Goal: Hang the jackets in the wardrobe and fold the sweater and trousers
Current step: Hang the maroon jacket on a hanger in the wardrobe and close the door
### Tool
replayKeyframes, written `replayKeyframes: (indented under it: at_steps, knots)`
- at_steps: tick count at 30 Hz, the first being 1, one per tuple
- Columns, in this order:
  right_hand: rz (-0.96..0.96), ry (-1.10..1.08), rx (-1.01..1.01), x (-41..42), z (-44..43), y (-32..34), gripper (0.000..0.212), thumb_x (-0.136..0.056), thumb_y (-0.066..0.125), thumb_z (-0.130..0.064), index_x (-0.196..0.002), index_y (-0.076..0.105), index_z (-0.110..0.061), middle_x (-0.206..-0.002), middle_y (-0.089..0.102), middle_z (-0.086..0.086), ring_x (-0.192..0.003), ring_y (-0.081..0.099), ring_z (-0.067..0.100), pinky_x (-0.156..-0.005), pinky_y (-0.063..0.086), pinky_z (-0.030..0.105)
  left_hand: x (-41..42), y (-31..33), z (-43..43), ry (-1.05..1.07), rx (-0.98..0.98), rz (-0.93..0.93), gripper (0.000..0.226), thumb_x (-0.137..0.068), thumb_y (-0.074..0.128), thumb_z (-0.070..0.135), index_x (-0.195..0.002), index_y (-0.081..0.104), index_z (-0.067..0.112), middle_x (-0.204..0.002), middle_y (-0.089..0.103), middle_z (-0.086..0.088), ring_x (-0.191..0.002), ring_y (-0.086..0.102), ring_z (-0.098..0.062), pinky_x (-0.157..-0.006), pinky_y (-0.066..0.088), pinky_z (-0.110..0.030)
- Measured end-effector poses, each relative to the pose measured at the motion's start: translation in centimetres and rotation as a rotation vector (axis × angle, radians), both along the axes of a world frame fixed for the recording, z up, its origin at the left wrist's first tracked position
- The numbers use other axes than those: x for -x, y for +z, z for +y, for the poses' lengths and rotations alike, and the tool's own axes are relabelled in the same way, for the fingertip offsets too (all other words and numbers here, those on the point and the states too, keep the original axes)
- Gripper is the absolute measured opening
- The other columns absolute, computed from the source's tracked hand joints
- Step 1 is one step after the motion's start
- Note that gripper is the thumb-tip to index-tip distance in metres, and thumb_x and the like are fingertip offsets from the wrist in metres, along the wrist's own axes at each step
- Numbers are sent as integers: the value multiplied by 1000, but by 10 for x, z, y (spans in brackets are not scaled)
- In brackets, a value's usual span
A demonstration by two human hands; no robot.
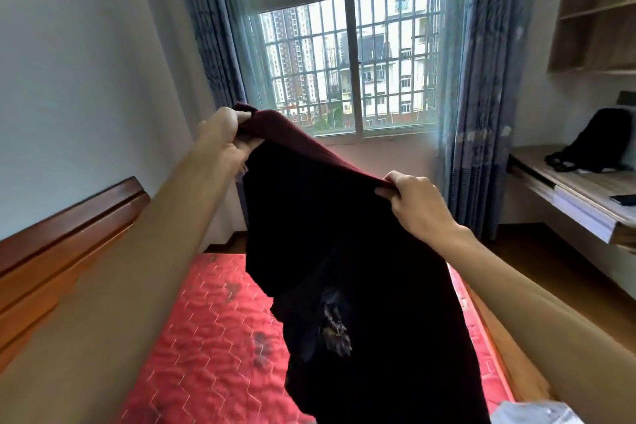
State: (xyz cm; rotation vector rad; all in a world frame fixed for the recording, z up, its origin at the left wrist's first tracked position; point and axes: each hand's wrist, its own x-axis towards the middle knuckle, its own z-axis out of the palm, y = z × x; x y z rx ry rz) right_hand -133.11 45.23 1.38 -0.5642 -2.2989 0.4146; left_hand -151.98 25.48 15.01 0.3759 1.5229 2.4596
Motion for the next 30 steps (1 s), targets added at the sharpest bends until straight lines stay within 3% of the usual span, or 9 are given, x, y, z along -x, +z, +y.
replayKeyframes:
  at_steps: [5, 8, 12, 14, 17, 20, 22, 26, 30]
  knots:
    - [43, 93, 158, -5, 3, 10, 19, -99, 56, -19, -85, 68, -16, -82, 72, 3, -84, 64, 30, -67, 43, 31, -32, 24, 0, -33, -49, 160, 12, -89, 61, -6, -99, 57, -2, -83, 62, -13, -72, 69, -23, -59, 60, -34]
    - [86, 184, 343, -12, -4, 21, 31, -101, 54, -28, -72, 64, -23, -67, 63, -8, -68, 59, 17, -58, 40, 24, -30, 11, -2, -63, -39, 246, 43, -86, 65, -4, -124, 47, 2, -104, 65, -20, -87, 74, -29, -81, 61, -41]
    - [211, 283, 554, 2, -21, 37, 23, -98, 61, -30, -78, 73, -28, -64, 70, -17, -61, 64, -1, -57, 45, 17, -13, -43, -10, -66, 437, 469, 80, -82, 73, 18, -150, 31, 20, -149, 45, -16, -131, 52, -26, -110, 44, -44]
    - [178, 323, 627, 16, -33, 36, 20, -97, 63, -29, -83, 76, -22, -74, 75, -10, -69, 68, 5, -64, 52, 20, -18, -77, -16, -134, 664, 567, 90, -81, 73, 43, -155, 26, 24, -160, 29, -13, -144, 35, -26, -117, 34, -46]
    - [186, 301, 693, 35, -44, 28, 27, -96, 64, -30, -80, 74, -10, -74, 68, 1, -69, 64, 14, -58, 48, 19, -31, -143, -30, -90, 843, 764, 75, -77, 70, 58, -140, 51, 22, -138, 58, -8, -127, 54, -18, -109, 42, -35]
    - [251, 289, 759, 39, -51, 29, 28, -93, 69, -30, -80, 73, -5, -72, 66, 2, -64, 63, 11, -52, 48, 13, -47, -231, -46, -27, 901, 903, 24, -86, 72, 23, -109, 68, 21, -104, 66, 3, -97, 62, -6, -94, 49, -27]
    - [269, 341, 846, 35, -56, 35, 20, -90, 73, -29, -77, 75, -14, -79, 72, 4, -71, 69, 14, -67, 57, 22, -53, -282, -50, -70, 967, 909, 20, -84, 69, 15, -102, 66, 21, -97, 60, 6, -94, 61, -5, -90, 51, -29]
    - [345, 439, 965, 17, -63, 49, 11, -87, 75, -24, -81, 76, -15, -78, 76, 3, -75, 73, 18, -78, 61, 34, -60, -349, -40, -270, 962, 854, 82, -82, 71, 23, -152, 27, 19, -141, 42, 4, -134, 42, -13, -109, 30, -12]
    - [398, 504, 987, -17, -66, 69, 13, -85, 74, -22, -89, 76, -9, -90, 76, 9, -86, 73, 25, -85, 58, 39, -66, -371, -18, -317, 783, 890, 121, -76, 78, 48, -158, -7, 22, -166, 6, 4, -153, 9, -15, -123, 20, -39]
